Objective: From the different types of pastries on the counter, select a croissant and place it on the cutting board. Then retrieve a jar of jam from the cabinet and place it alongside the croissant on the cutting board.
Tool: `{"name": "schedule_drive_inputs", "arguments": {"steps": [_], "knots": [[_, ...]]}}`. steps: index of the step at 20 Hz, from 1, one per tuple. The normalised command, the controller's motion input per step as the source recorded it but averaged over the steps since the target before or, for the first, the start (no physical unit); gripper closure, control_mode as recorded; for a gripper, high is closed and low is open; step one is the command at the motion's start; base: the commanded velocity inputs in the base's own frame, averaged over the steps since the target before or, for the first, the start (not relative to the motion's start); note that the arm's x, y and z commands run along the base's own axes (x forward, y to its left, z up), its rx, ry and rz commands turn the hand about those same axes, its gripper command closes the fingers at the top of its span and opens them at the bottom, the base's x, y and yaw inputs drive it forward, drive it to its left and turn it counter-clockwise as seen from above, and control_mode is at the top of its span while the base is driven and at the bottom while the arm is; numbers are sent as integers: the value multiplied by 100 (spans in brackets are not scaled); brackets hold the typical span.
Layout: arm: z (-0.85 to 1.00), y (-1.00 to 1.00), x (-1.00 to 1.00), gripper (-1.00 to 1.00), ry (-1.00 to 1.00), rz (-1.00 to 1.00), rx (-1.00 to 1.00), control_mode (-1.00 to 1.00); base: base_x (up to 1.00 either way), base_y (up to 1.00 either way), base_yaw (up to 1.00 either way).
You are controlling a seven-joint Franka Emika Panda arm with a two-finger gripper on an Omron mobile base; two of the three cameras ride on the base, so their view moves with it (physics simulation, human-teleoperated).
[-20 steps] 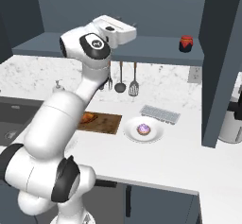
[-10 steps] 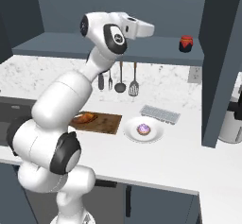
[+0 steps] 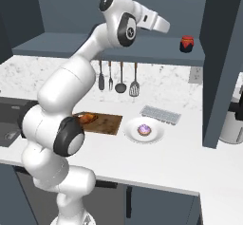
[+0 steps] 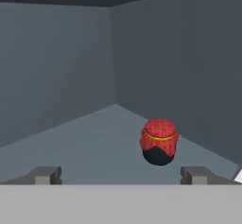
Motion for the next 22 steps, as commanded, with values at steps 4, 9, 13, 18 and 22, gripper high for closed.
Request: {"name": "schedule_drive_inputs", "arguments": {"steps": [4,9,13,18,22], "knots": [[0,-18,5,-100,15,5,11,-100,0,0,0],[-6,-31,1,-100,0,2,6,-100,0,0,0],[-27,-39,-5,-100,-5,2,0,-100,0,0,0],[-22,-2,-15,-100,-7,1,-1,-100,0,0,0],[-58,0,-19,-100,-21,1,-12,-100,0,0,0]]}}
